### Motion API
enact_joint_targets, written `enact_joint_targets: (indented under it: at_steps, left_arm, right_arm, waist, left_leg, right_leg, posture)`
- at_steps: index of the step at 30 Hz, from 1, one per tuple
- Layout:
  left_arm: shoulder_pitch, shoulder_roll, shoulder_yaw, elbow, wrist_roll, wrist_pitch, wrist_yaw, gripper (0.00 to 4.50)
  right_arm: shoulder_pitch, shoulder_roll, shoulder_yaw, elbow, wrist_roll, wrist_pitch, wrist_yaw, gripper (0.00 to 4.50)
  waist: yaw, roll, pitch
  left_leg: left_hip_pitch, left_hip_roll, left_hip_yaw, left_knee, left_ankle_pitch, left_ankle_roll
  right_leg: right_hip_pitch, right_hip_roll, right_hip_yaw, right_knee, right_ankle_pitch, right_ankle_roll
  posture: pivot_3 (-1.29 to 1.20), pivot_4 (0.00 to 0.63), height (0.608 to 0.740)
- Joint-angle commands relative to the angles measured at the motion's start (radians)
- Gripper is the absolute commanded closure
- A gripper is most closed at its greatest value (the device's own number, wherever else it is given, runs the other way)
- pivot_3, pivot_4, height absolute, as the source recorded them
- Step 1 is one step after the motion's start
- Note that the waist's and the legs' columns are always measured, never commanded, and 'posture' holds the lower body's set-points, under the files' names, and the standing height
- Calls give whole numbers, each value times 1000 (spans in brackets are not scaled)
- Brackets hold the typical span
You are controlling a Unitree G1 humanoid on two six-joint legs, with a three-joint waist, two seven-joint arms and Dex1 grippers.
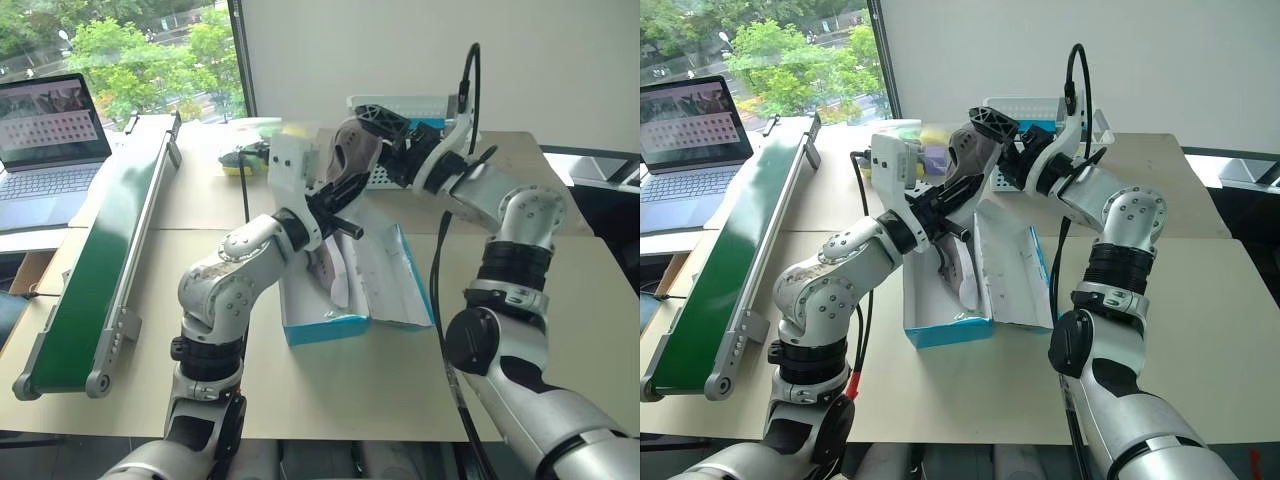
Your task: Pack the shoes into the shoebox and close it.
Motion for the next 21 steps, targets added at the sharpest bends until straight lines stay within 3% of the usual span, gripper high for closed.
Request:
enact_joint_targets:
  at_steps: [1, 11, 15, 16, 21]
  left_arm:
    - [-45, -2, -6, -16, -28, -10, -33, 4500]
    - [-49, 20, 17, -40, -74, 58, -40, 4500]
    - [-16, 54, 75, -88, -137, 146, -9, 4500]
    - [-10, 60, 96, -96, -157, 166, 2, 3727]
    - [-11, 115, 171, -124, -253, 260, 27, 1999]
  right_arm:
    - [19, -16, 31, -72, 25, 29, 16, 757]
    - [34, -5, 48, -94, 37, 19, 3, 3939]
    - [32, -13, 58, -87, 23, 6, 6, 4091]
    - [32, -16, 62, -84, 19, 2, 8, 4094]
    - [36, -38, 93, -72, -16, -23, 33, 4110]
  waist:
    - [0, 0, 0]
    - [-2, 0, 0]
    - [-3, 0, 0]
    - [-4, 0, 0]
    - [-1, 0, 0]
  left_leg:
    - [0, 0, 0, 0, 0, 0]
    - [0, 0, 0, 0, 0, 0]
    - [0, 0, 0, 0, 0, 0]
    - [0, 0, 0, 0, 0, 0]
    - [0, 0, 0, 0, 0, 0]
  right_leg:
    - [0, 0, 0, 0, 0, 0]
    - [0, 0, 0, 0, 0, 0]
    - [0, 0, 0, 0, 0, 0]
    - [0, 0, 0, 0, 0, 0]
    - [0, 0, 0, -1, 0, 0]
  posture:
    - [0, 150, 740]
    - [0, 150, 740]
    - [0, 150, 740]
    - [0, 150, 740]
    - [0, 150, 740]
